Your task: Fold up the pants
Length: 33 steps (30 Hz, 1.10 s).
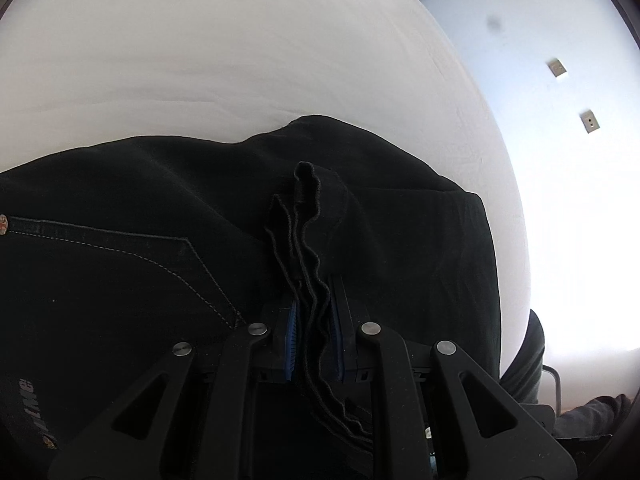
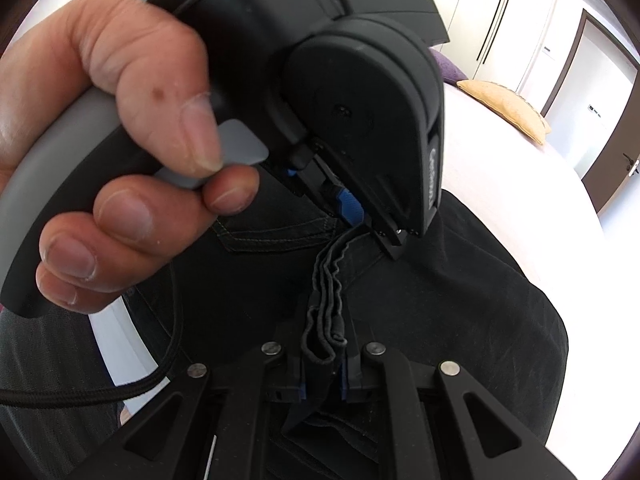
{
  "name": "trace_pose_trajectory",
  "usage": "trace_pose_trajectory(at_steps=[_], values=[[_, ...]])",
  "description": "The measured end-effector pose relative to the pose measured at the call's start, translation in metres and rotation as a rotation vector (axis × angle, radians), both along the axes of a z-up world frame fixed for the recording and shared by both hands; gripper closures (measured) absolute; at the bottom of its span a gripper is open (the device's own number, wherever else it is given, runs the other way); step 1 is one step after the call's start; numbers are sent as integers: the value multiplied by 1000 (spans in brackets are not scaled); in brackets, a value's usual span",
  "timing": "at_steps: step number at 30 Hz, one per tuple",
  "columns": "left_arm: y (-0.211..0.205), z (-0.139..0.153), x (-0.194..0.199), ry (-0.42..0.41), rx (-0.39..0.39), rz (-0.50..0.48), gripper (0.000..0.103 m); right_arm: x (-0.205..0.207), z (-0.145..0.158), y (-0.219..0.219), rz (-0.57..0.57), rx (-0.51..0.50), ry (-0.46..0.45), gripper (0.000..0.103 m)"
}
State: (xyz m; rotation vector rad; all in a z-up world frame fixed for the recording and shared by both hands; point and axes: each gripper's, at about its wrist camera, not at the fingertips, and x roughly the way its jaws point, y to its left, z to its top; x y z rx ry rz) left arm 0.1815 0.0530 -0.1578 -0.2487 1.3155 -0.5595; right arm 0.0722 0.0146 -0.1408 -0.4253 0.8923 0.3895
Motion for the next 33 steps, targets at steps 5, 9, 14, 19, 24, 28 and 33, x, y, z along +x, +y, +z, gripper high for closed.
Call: trace_pose_trajectory(at_steps=[5,9,14,19,24,28,33], values=[[3,2,-7,-11,12,6,90,0,-6,-8,23,-4,2,91],[-5,-7,-20,-9,22,15,90,2,-19,-15,45,-15,23,89],[-17,-16,-25,5,19,41,85,14,-29,-41,20,76,91,77],[-27,2,-36,-68,145,56,75,11,-4,-103,11,314,204,40],[-33,30,-52,-151,244,106,75,19,22,-213,-27,625,294,40],[-86,42,-83,-242,289,47,75,53,10,-324,-224,835,340,38],[-149,8,-112,-226,405,4,75,93,-13,-390,-265,1048,415,38]])
